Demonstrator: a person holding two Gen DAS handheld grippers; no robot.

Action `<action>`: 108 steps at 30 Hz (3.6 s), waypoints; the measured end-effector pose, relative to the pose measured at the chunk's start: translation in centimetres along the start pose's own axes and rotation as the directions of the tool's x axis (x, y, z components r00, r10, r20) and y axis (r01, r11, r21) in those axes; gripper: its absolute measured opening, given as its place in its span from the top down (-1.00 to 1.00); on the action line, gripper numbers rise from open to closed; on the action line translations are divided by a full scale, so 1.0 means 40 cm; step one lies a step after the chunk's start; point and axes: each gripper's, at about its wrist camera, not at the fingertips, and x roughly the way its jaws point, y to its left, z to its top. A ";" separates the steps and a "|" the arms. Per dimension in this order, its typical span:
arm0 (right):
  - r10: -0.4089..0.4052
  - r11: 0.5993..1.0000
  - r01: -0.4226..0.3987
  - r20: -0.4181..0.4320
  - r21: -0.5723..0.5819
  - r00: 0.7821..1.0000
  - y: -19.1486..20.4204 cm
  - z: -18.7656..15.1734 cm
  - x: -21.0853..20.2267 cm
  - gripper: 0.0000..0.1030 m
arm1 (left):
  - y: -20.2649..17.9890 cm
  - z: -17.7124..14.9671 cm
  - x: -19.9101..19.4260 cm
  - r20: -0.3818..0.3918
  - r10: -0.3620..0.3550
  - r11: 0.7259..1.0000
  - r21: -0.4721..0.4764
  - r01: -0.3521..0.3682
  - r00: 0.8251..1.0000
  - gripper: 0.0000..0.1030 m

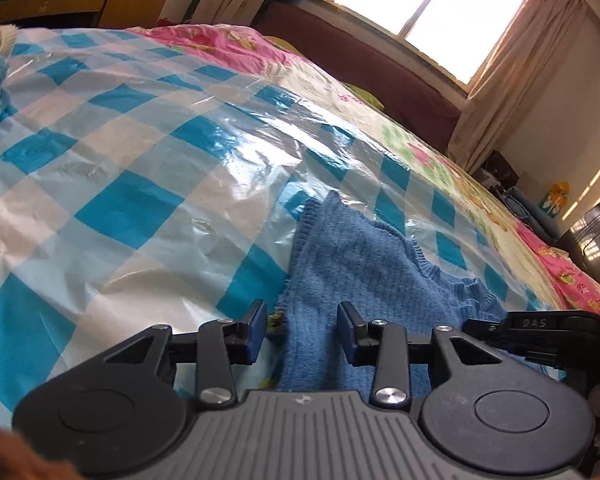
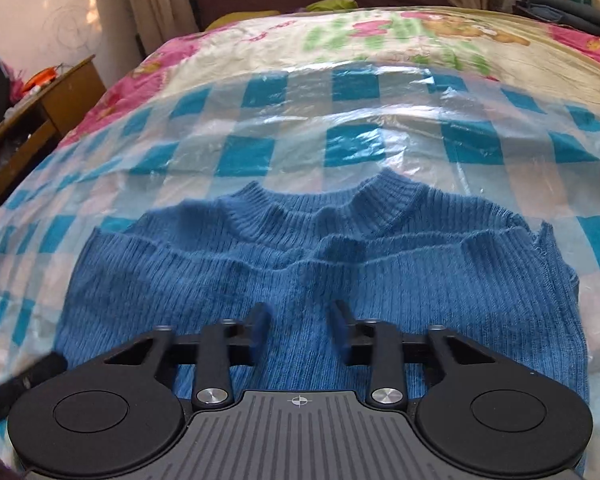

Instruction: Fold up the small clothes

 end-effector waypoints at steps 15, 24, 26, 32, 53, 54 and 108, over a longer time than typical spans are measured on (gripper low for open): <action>0.000 0.994 -0.018 0.172 0.107 0.985 -0.009 0.051 -0.052 0.94 | 0.005 0.003 -0.017 0.057 -0.026 1.000 -0.001 0.026 0.998 0.16; -0.050 0.993 0.040 0.094 0.113 0.994 -0.012 0.032 0.007 0.79 | 0.008 -0.008 0.008 -0.001 0.020 1.000 0.008 -0.020 1.000 0.16; -0.059 0.994 0.047 0.121 0.094 0.991 -0.008 0.035 -0.021 0.79 | 0.007 -0.007 0.007 0.000 0.024 1.000 0.014 -0.024 1.000 0.17; 0.010 1.000 -0.013 0.127 0.025 0.992 0.025 -0.007 -0.091 0.78 | 0.015 0.001 0.001 0.004 0.022 1.000 -0.003 -0.022 1.000 0.17; -0.095 0.995 0.096 0.025 -0.028 0.995 0.059 -0.026 -0.009 0.77 | 0.002 0.000 -0.012 -0.045 -0.061 0.998 0.002 0.061 0.997 0.16; -0.096 0.995 0.097 0.029 -0.017 0.995 0.063 -0.021 -0.018 0.74 | 0.000 -0.001 -0.009 -0.056 -0.063 0.998 0.005 0.064 0.996 0.16; -0.239 0.842 0.079 -0.238 -0.533 0.941 0.554 0.053 0.197 0.20 | 0.008 -0.036 -0.048 -0.130 -0.097 0.993 -0.076 0.088 0.987 0.02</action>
